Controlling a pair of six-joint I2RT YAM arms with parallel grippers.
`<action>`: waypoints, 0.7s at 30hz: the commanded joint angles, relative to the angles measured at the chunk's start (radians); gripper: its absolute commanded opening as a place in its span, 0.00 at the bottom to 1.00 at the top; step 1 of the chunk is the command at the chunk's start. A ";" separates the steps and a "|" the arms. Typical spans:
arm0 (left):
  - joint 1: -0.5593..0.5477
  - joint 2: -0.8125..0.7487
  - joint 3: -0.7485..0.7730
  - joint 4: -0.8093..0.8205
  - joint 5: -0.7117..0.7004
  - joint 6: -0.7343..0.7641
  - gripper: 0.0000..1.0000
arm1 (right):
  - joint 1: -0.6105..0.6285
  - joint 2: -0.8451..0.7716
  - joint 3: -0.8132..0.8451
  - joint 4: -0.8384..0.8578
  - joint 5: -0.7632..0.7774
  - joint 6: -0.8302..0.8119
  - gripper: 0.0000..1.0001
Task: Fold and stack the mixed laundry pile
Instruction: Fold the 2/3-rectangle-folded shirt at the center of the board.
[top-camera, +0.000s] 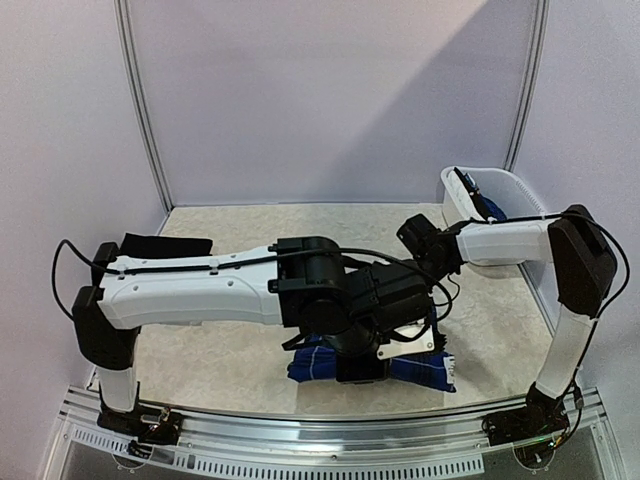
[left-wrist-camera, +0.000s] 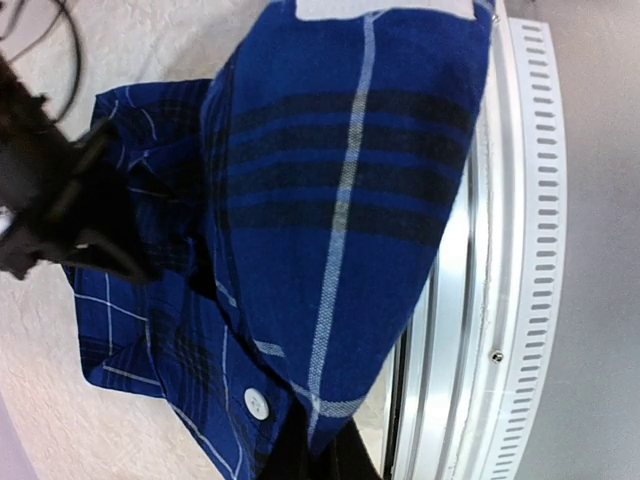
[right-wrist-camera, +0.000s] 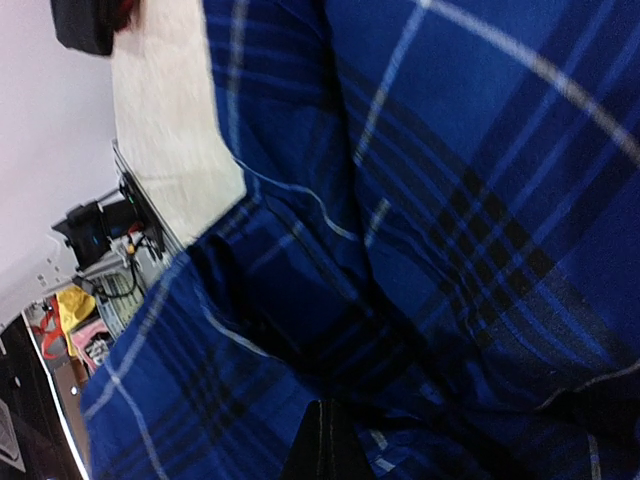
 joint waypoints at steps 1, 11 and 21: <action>0.038 -0.015 0.052 -0.067 0.046 0.001 0.00 | 0.045 0.008 -0.084 0.032 -0.042 -0.031 0.00; 0.125 0.023 0.110 -0.075 0.046 0.019 0.00 | 0.147 -0.052 -0.214 0.096 -0.087 0.019 0.00; 0.175 0.089 0.217 -0.022 0.066 0.059 0.00 | 0.170 -0.129 -0.227 0.053 -0.091 0.027 0.00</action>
